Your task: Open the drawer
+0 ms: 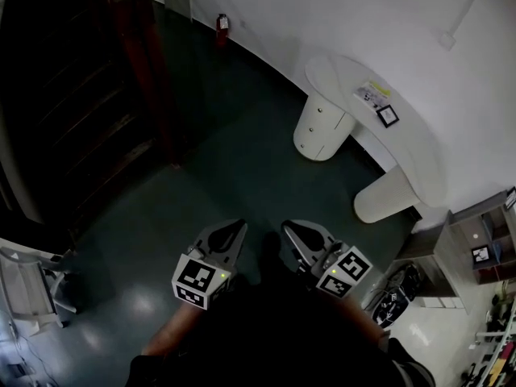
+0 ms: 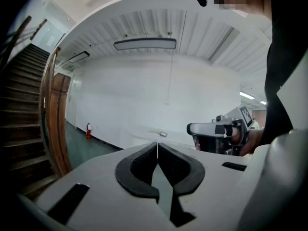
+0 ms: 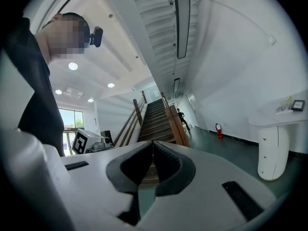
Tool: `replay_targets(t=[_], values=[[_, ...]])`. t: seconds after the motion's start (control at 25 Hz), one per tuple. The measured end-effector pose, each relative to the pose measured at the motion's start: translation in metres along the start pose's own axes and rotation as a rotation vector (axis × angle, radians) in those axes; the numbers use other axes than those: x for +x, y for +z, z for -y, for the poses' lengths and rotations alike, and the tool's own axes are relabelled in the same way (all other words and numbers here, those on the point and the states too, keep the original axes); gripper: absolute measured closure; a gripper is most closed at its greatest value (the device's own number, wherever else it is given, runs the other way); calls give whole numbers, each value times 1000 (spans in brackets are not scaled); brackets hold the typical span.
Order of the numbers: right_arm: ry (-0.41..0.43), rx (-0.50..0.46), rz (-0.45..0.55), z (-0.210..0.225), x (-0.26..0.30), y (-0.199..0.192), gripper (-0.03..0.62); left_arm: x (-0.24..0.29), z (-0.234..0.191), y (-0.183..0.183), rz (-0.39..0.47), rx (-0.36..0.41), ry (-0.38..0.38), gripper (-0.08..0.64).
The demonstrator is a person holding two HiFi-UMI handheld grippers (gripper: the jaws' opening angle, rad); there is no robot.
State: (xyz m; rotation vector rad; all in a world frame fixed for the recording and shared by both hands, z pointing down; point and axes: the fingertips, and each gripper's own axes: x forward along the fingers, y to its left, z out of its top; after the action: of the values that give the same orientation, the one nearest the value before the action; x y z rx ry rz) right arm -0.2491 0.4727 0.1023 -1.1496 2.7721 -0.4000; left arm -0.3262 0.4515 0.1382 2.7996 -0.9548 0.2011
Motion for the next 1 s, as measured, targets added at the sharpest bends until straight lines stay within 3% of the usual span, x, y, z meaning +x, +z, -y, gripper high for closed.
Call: replay_targets(t=[0.4, 0.76, 1.0], values=[[91, 13, -24, 96, 57, 25, 575, 84, -71, 31, -3, 0, 76, 545], [66, 51, 34, 222, 79, 68, 575, 207, -103, 76, -44, 49, 17, 545], [44, 86, 20, 282, 87, 72, 575, 271, -122, 83, -55, -12, -18, 545]])
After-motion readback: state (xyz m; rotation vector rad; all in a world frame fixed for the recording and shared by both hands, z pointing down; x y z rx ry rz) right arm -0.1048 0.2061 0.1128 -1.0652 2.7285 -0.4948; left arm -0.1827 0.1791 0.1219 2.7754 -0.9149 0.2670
